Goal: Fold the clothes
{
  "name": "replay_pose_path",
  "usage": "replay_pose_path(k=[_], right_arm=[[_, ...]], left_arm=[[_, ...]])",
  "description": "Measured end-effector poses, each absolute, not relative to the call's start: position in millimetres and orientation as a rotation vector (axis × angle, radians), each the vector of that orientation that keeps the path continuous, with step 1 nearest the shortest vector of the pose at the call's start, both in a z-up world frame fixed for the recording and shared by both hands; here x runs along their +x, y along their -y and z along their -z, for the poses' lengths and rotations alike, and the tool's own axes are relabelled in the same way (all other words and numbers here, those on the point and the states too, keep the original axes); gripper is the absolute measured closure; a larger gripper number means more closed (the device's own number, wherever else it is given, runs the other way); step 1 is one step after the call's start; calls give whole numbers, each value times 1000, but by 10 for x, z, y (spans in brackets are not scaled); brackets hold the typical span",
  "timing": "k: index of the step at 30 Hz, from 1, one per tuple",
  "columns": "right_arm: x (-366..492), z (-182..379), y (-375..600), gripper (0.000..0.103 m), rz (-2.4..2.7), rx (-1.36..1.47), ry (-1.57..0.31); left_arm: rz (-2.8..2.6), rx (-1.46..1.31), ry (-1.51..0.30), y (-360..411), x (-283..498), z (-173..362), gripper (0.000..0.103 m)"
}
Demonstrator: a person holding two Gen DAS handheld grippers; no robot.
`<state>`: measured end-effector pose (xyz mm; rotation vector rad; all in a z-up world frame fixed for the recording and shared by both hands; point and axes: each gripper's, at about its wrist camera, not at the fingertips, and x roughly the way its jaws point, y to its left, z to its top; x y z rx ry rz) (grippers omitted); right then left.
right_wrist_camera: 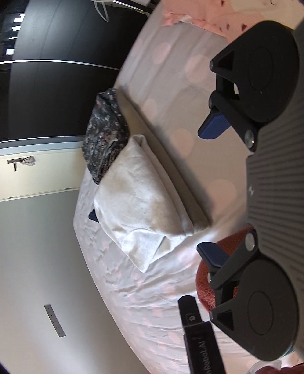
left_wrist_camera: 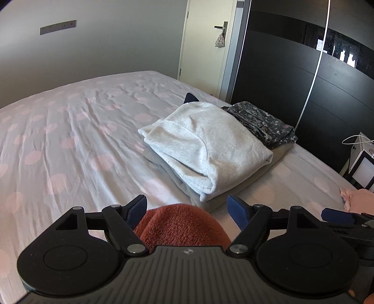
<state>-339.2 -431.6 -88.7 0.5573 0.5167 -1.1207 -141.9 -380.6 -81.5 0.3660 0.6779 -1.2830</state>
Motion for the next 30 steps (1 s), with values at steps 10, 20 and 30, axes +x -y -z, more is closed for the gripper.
replay_pose_path(k=[10, 20, 30], right_arm=[[-3267, 916, 4185, 7, 1108, 517, -506], [-3193, 917, 4112, 7, 1118, 479, -498], [-3199, 919, 4073, 7, 1135, 469, -480]], left_arm=[[1248, 328, -733, 3698, -1284, 928, 28], [1238, 322, -741, 3667, -1244, 928, 28], [1230, 329, -729, 3658, -1263, 919, 29]])
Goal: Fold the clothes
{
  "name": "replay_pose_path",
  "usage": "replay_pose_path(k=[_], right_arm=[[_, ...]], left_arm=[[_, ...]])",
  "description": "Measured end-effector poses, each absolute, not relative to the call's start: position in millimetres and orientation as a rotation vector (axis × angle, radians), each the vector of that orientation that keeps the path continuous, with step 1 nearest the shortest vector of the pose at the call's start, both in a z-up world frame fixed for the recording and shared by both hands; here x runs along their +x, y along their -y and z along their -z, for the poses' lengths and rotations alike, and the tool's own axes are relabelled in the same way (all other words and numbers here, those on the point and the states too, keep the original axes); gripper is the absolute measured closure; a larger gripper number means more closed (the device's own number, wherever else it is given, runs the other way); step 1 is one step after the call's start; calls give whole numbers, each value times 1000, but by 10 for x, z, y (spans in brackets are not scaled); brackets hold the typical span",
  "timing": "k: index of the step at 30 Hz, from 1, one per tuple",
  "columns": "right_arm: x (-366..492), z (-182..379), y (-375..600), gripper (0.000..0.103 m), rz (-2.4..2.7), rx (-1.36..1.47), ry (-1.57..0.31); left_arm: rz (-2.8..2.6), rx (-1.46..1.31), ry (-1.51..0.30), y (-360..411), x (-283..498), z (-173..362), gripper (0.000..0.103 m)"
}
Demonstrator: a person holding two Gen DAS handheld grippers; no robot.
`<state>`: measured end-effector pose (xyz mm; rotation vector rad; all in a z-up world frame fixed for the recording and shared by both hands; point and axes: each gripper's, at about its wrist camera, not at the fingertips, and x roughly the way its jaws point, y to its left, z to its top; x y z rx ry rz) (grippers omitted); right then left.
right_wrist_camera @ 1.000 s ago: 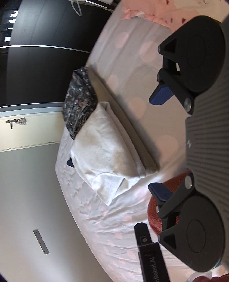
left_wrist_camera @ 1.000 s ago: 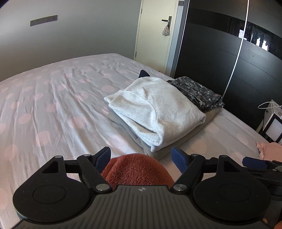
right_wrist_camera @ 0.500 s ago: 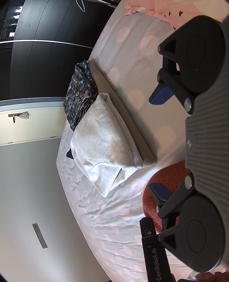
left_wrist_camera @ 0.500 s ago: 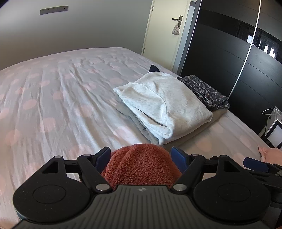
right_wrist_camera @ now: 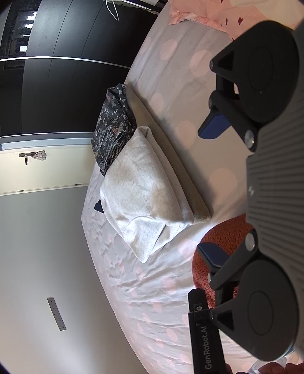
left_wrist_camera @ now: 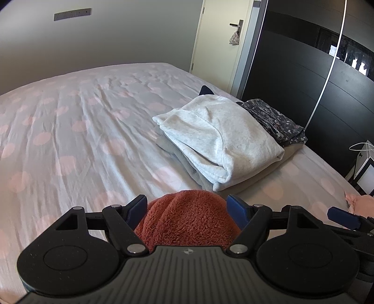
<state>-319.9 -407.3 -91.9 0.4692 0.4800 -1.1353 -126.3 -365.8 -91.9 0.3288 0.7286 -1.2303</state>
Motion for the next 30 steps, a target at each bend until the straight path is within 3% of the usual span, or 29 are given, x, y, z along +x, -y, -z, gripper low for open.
replay_pose_path(k=[30], right_arm=[[-3189, 948, 4049, 7, 1147, 479, -473]], left_arm=[[1230, 338, -731, 3638, -1268, 922, 33]])
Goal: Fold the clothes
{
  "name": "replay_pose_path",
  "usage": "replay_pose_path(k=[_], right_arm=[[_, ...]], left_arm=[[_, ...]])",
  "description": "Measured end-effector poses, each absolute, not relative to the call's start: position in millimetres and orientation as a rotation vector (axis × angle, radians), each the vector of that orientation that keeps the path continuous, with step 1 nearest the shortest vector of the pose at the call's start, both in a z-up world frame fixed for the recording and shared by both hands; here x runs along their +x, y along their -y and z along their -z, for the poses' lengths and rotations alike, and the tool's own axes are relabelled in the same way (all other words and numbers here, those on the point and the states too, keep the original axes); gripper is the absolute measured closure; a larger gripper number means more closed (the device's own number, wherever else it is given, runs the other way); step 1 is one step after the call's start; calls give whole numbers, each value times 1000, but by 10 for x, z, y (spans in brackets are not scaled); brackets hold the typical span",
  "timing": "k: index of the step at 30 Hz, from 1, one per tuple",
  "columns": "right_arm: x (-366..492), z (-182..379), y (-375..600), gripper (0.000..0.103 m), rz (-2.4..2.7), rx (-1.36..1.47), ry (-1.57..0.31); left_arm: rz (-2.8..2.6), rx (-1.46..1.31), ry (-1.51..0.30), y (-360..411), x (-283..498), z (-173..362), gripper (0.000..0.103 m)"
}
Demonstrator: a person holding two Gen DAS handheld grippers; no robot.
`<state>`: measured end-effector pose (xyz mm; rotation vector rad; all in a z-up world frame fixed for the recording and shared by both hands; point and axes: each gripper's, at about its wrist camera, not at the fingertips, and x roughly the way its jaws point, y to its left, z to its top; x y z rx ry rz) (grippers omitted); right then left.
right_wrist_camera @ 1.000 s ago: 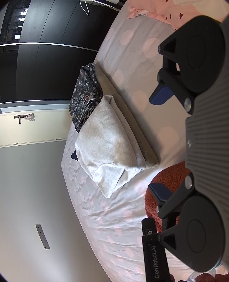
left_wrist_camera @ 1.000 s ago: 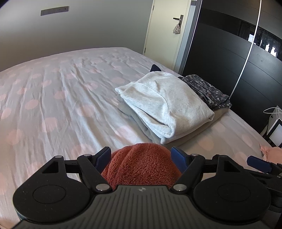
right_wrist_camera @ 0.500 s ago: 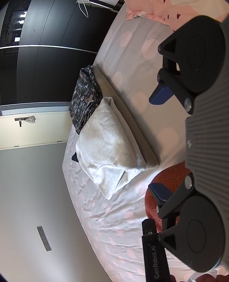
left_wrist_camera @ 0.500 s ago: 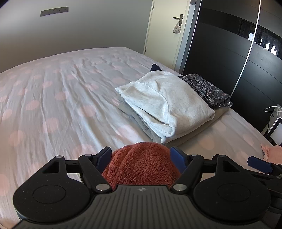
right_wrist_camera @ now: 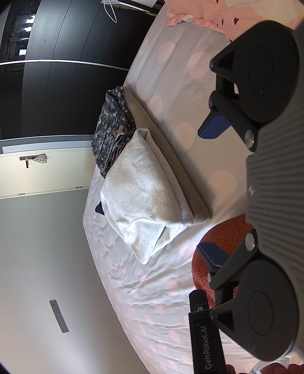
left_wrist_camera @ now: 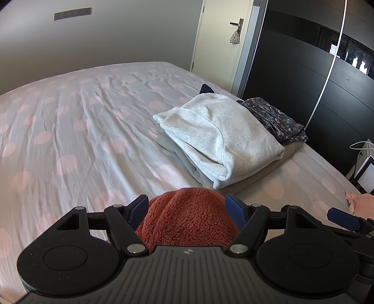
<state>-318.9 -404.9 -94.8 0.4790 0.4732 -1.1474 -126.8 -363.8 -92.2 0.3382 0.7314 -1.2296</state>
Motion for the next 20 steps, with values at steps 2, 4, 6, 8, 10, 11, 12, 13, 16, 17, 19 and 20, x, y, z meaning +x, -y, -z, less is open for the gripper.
replay_pose_path(k=[2, 4, 6, 8, 10, 11, 12, 13, 16, 17, 19, 20], right_arm=[[-3185, 950, 4048, 7, 1148, 479, -474], [-3185, 948, 4046, 7, 1148, 480, -474], [-3185, 949, 4046, 7, 1148, 481, -474], [-3183, 949, 4045, 7, 1149, 481, -475], [-3181, 953, 4046, 7, 1149, 482, -477], [-3182, 955, 4047, 7, 1149, 483, -477], [-3184, 958, 4049, 7, 1148, 485, -477], [-3185, 960, 4051, 7, 1148, 486, -478], [-3189, 959, 4051, 7, 1148, 488, -474], [-3189, 958, 4050, 7, 1148, 487, -473], [-3186, 956, 4046, 7, 1147, 484, -472], [-3187, 956, 4044, 7, 1148, 482, -472]], left_arm=[[1230, 339, -730, 3635, -1271, 925, 33], [1232, 338, -732, 3634, -1266, 927, 33], [1235, 338, -736, 3637, -1261, 925, 34], [1238, 339, -737, 3639, -1265, 927, 36], [1241, 341, -736, 3642, -1272, 928, 38], [1242, 342, -736, 3643, -1276, 929, 38], [1242, 344, -733, 3646, -1280, 929, 38], [1242, 344, -733, 3647, -1280, 930, 38], [1246, 339, -736, 3649, -1275, 931, 38], [1248, 336, -738, 3648, -1268, 930, 38], [1246, 333, -736, 3643, -1268, 930, 38], [1245, 333, -735, 3644, -1272, 930, 38]])
